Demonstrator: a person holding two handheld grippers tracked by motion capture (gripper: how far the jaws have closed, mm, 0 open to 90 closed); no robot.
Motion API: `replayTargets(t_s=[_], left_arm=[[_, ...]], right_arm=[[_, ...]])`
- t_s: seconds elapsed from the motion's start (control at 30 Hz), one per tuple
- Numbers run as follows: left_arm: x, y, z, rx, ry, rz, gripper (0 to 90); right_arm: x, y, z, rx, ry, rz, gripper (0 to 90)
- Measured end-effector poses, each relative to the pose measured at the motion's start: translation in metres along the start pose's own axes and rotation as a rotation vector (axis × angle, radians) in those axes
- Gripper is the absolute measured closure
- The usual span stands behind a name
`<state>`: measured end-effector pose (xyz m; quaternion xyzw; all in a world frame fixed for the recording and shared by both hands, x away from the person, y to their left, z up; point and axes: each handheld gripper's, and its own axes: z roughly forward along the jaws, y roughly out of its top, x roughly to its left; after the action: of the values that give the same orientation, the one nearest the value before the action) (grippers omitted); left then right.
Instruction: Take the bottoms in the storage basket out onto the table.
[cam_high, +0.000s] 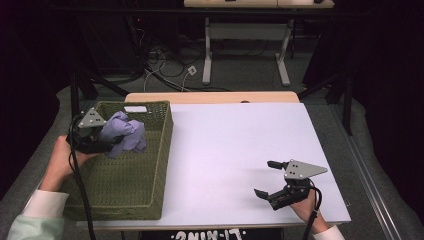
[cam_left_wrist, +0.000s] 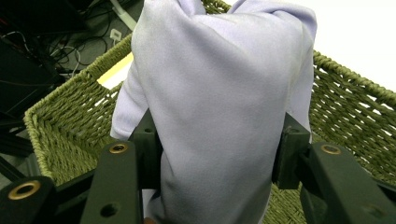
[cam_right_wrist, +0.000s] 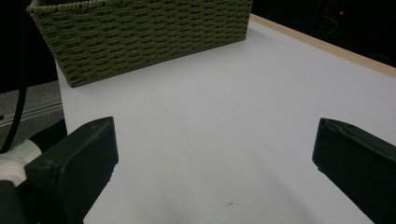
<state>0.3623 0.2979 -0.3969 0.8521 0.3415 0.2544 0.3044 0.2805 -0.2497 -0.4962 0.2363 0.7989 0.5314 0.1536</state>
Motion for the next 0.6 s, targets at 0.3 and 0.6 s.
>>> replayTargets(t_s=[0.3, 0.6], left_arm=[[-0.003, 0.008, -0.001, -0.025, -0.011, 0.018, 49.2], [-0.005, 0.017, 0.0, -0.056, -0.031, 0.029, 49.3]], right_arm=[[0.0, 0.0, 0.0, 0.003, -0.001, -0.001, 0.0], [0.0, 0.0, 0.0, -0.001, 0.0, -0.003, 0.0]])
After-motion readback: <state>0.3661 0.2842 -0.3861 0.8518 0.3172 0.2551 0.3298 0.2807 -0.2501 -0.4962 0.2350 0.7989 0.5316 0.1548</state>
